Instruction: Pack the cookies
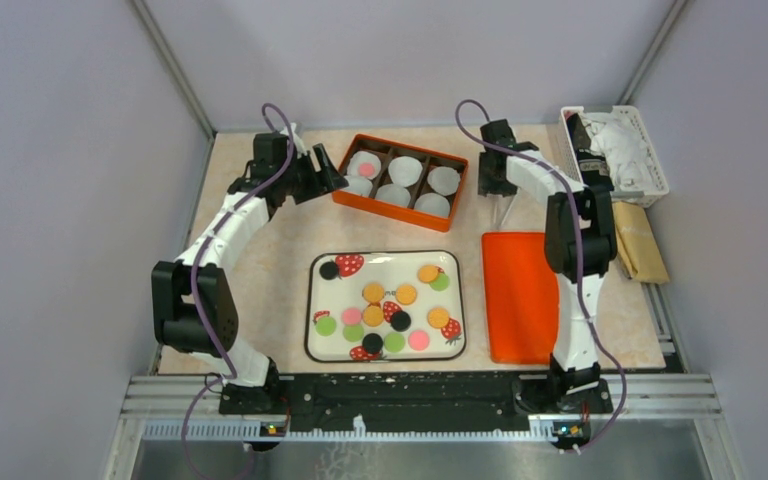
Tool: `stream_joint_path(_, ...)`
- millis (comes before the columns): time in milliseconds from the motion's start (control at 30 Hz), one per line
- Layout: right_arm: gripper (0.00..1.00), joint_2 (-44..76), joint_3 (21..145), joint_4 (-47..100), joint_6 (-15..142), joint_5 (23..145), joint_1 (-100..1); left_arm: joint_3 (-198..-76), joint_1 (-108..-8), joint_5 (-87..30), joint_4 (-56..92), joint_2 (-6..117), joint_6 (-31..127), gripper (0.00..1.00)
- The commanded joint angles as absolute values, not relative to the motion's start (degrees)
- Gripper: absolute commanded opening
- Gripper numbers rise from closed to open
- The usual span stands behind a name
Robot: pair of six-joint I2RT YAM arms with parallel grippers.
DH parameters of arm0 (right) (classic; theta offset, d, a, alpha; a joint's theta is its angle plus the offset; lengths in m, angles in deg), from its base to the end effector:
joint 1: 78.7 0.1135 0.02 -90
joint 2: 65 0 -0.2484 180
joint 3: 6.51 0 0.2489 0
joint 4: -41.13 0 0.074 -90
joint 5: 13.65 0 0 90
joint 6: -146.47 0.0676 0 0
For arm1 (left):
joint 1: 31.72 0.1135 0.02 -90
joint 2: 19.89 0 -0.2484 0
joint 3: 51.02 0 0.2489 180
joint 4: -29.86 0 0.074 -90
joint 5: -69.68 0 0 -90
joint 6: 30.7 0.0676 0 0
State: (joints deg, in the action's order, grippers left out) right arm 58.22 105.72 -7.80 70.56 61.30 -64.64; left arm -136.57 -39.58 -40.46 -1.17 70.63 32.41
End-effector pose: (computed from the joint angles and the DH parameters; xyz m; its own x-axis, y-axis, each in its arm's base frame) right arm 0.4604 0.0972 0.1533 -0.8405 0.0319 -0.5408 0.0992 0.9904 -0.0959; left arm 0.3747 -0.0752 0.2595 -0.7022 -0.3317 -0.6300 0.0973 0.8319 -0.5464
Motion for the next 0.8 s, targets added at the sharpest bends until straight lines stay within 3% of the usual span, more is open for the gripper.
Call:
stream_joint_path(0,0.47,56.3,107.5,-6.7,71.4,62.8,-64.8,-136.0,-39.4,-41.5,2.1,69.7,32.3,0.78)
stream_joint_path(167,0.43,49.5,104.6,-3.1,71.3,65.4,-62.8,-135.6,-39.5,-41.0,2.8,69.5,31.7,0.71)
stream_joint_path(233,0.38,47.4,104.6,-2.6,70.8,66.2,-60.6,-135.7,-39.5,-40.4,3.0,69.2,31.4,0.63)
stream_joint_path(300,0.2,46.5,105.8,-3.1,69.8,65.8,-57.5,-135.9,-39.5,-39.7,2.8,68.9,31.2,0.53)
stream_joint_path(367,0.02,47.1,108.0,-3.9,69.3,66.3,-54.7,-136.3,-39.5,-39.2,2.3,68.7,31.1,0.35)
stream_joint_path(433,0.0,49.5,111.7,-5.3,69.2,68.5,-52.4,-136.8,-39.5,-38.7,1.7,68.3,30.9,0.08)
stream_joint_path(467,0.0,51.3,113.8,-6.1,69.3,69.5,-51.1,-136.8,-39.5,-38.4,1.1,68.0,30.8,0.0)
stream_joint_path(767,0.0,73.3,141.5,-13.3,71.8,74.6,-43.7,-136.4,-39.5,-35.5,-0.1,63.8,32.2,0.0)
